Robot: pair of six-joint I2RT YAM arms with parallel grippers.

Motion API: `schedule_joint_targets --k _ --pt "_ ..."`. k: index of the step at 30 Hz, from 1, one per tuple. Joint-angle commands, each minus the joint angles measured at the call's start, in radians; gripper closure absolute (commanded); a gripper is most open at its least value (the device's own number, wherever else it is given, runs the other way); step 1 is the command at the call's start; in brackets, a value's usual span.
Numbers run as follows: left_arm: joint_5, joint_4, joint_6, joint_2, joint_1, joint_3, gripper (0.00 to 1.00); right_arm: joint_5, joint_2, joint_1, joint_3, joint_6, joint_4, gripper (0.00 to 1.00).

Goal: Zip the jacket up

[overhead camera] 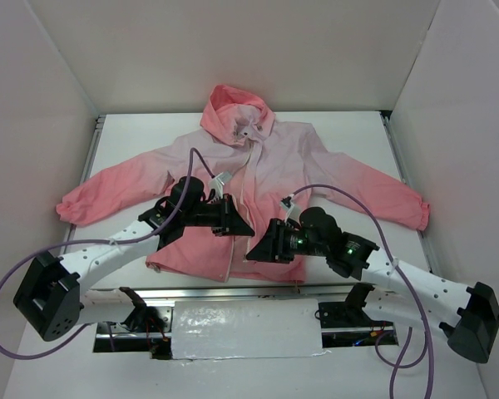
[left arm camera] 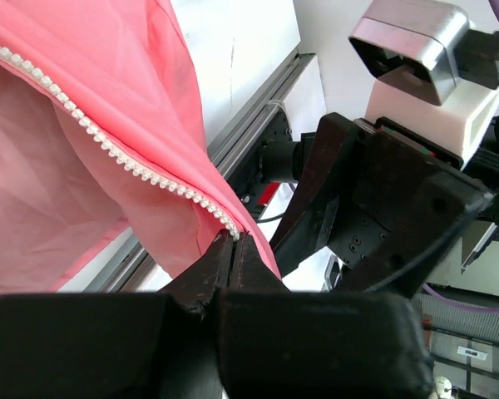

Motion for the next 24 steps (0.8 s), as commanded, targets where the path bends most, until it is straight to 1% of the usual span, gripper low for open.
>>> schedule_joint_targets --k 1,2,6,9,10,15,17,19,21,23,24 --pt "-0.009 0.048 0.003 0.007 -0.01 0.032 1.0 0.073 0.009 0.014 0.014 0.067 -0.003 0.51" --pt "-0.009 0.049 0.001 0.007 -0.012 0.032 1.0 0.077 0.009 0.012 0.005 0.077 0.011 0.54" --pt "-0.011 0.039 0.009 0.007 -0.012 0.038 1.0 0.091 0.011 0.014 -0.003 0.089 0.022 0.58" --pt "-0.005 0.044 0.006 0.009 -0.012 0.036 1.0 0.116 0.011 0.014 -0.014 0.098 0.026 0.66" --pt "-0.002 0.05 0.004 0.012 -0.013 0.033 1.0 0.117 0.011 0.015 -0.017 0.101 0.037 0.71" --pt "-0.005 0.053 0.003 0.007 -0.013 0.032 1.0 0.085 0.023 0.015 -0.035 0.117 0.067 0.74" --pt "-0.008 0.055 0.004 0.009 -0.013 0.032 1.0 0.074 0.02 0.015 -0.056 0.129 0.097 0.86" --pt "-0.005 0.056 0.003 0.009 -0.013 0.033 1.0 0.064 0.015 0.015 -0.078 0.137 0.121 1.0" --pt "-0.005 0.042 0.009 0.009 -0.012 0.044 1.0 0.056 -0.002 0.014 -0.093 0.131 0.147 1.0" --pt "-0.018 0.004 0.033 0.012 -0.013 0.073 0.95 0.041 -0.034 0.014 -0.125 0.115 0.204 1.0" --pt "-0.052 -0.057 0.047 0.009 -0.012 0.087 0.8 0.03 -0.049 0.015 -0.139 0.101 0.233 1.0"
